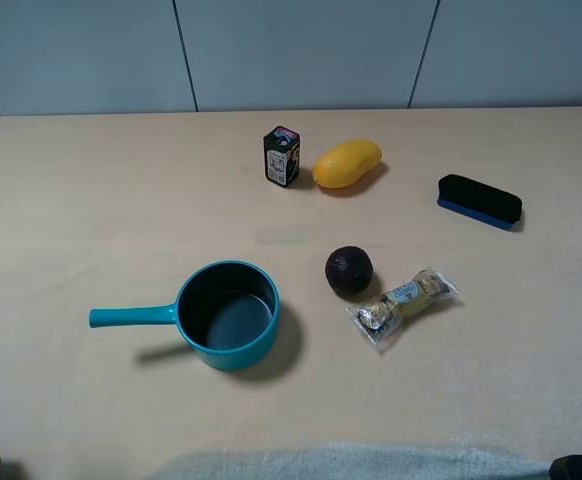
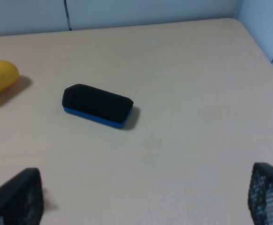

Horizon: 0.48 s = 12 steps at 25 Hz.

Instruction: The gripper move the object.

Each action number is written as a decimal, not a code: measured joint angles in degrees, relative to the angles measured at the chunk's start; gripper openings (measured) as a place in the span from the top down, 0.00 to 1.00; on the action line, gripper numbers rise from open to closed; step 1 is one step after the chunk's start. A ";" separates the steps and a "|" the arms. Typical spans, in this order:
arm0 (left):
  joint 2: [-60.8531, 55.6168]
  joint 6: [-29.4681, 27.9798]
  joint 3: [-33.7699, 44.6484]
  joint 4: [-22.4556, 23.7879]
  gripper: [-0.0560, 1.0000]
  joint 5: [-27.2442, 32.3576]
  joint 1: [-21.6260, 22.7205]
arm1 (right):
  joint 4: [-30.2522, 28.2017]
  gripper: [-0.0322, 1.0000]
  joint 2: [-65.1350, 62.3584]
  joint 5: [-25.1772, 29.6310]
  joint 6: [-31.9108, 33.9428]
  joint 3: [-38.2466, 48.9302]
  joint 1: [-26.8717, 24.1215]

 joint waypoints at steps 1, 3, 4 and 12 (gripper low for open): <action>0.00 0.00 0.00 0.00 0.28 0.00 0.00 | 0.00 0.33 0.00 0.00 0.00 0.00 0.00; 0.00 0.00 0.00 0.00 0.28 0.00 0.00 | 0.00 0.33 0.00 0.00 0.00 0.00 0.00; 0.00 0.00 0.00 0.00 0.28 0.00 0.00 | 0.00 0.33 0.00 0.00 0.00 0.00 0.00; 0.00 0.00 0.00 0.00 0.28 0.00 0.00 | 0.00 0.33 0.00 0.00 0.00 0.00 0.00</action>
